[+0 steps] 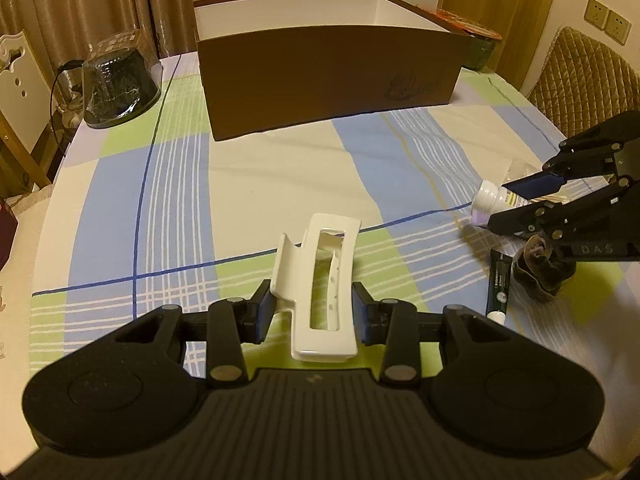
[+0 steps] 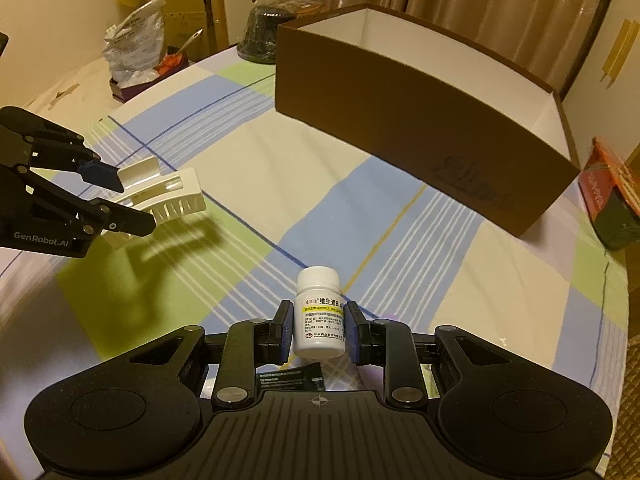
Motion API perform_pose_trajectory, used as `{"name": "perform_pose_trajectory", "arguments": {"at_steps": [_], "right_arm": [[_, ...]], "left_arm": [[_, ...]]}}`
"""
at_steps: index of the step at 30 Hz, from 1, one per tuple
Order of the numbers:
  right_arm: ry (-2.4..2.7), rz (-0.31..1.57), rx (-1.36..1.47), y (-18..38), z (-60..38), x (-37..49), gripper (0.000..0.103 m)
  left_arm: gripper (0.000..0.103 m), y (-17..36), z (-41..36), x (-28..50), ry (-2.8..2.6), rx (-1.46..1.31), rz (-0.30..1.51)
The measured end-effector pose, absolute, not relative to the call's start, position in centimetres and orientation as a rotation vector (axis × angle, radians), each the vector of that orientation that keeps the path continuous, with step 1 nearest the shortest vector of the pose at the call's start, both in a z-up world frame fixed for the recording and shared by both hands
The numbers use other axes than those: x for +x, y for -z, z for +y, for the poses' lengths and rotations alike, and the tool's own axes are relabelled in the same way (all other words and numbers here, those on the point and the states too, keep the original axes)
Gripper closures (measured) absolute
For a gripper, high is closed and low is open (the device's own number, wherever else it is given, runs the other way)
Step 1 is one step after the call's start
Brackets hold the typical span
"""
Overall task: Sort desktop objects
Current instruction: 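Grasp the white pill bottle with the right gripper while the left gripper holds the white holder, then carry the white holder and pill bottle with both grippers over the brown box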
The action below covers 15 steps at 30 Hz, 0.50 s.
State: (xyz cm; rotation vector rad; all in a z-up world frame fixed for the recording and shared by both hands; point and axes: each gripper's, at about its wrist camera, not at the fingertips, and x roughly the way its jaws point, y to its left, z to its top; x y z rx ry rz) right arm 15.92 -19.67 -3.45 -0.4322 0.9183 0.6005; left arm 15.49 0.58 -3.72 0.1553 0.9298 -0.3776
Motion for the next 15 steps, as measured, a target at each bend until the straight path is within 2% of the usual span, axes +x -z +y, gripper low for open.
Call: {"name": "perform_pose_trajectory", "arguments": {"at_steps": [15], "right_arm": [[-0.547, 0.825, -0.413, -0.9, -21.4, 19.0, 0.077]], "left_arm": [[0.068, 1.2, -1.0, 17.5, 0.427, 0.195, 0.861]]}}
